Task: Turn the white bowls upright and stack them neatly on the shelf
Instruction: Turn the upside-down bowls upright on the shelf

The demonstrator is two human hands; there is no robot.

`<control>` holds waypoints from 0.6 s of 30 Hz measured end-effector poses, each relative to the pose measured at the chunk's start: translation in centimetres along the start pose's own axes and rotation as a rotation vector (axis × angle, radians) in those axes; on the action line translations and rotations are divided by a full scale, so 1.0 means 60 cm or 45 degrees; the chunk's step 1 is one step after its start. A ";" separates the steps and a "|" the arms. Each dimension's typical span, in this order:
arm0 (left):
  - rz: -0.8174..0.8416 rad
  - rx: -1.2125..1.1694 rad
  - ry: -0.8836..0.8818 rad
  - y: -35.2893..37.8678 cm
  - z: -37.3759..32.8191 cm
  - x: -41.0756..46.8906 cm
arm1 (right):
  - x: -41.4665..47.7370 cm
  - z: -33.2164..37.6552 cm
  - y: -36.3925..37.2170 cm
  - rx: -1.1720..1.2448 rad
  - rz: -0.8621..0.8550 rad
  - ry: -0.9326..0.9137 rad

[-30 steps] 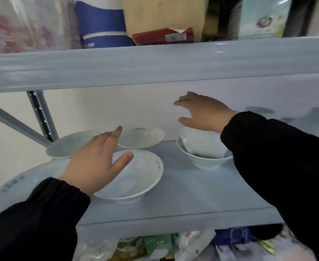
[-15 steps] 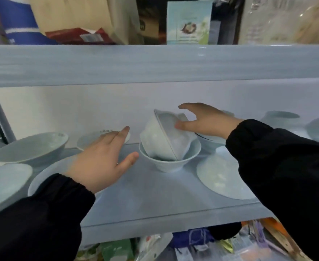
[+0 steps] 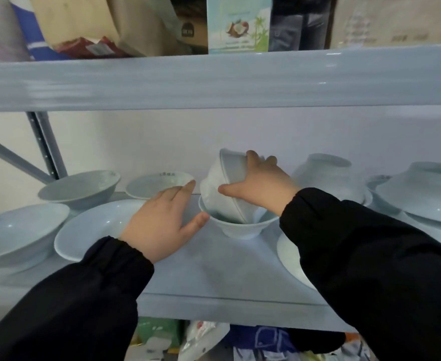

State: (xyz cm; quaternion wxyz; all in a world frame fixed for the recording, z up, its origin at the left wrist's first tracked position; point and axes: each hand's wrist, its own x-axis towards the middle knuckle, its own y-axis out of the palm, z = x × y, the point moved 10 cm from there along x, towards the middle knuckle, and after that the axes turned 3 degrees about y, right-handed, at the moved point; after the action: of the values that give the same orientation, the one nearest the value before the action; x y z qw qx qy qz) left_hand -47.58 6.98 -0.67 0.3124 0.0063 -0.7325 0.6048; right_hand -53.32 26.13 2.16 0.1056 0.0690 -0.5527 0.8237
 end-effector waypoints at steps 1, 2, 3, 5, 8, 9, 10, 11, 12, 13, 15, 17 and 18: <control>-0.003 -0.004 -0.013 -0.001 -0.003 -0.001 | -0.001 0.000 -0.002 0.018 -0.013 -0.008; -0.007 -0.008 -0.030 -0.003 -0.005 -0.002 | -0.002 0.002 -0.004 0.034 -0.029 -0.023; -0.013 -0.008 -0.046 -0.005 -0.007 -0.004 | -0.004 0.004 -0.005 0.046 -0.046 -0.045; -0.018 -0.003 -0.071 -0.007 -0.012 -0.007 | -0.008 0.011 -0.008 0.060 -0.083 -0.103; -0.020 -0.002 -0.095 -0.008 -0.017 -0.015 | -0.016 0.017 -0.010 0.067 -0.102 -0.167; -0.021 -0.001 -0.101 -0.008 -0.019 -0.019 | -0.017 0.015 -0.010 0.081 -0.097 -0.169; -0.022 0.004 -0.104 -0.007 -0.019 -0.022 | -0.017 0.012 -0.011 0.103 -0.093 -0.168; -0.028 0.009 -0.105 -0.008 -0.020 -0.024 | -0.017 0.009 -0.013 0.124 -0.088 -0.169; -0.031 0.010 -0.107 -0.006 -0.019 -0.025 | -0.016 0.006 -0.015 0.145 -0.081 -0.169; -0.026 0.007 -0.105 -0.004 -0.017 -0.025 | -0.015 0.003 -0.017 0.169 -0.066 -0.167; 0.006 0.007 -0.092 0.002 -0.016 -0.023 | -0.014 -0.005 -0.019 0.228 -0.027 -0.158; 0.025 0.011 -0.069 0.004 -0.016 -0.018 | -0.012 -0.010 -0.022 0.286 -0.010 -0.159; 0.022 0.009 -0.057 0.002 -0.016 -0.015 | -0.012 -0.013 -0.023 0.307 -0.005 -0.159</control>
State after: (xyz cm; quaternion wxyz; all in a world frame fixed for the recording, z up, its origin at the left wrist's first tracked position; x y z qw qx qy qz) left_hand -46.47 7.52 -1.14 0.2906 0.0147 -0.7371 0.6099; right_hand -52.28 27.28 2.97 0.0635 0.1332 -0.4550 0.8782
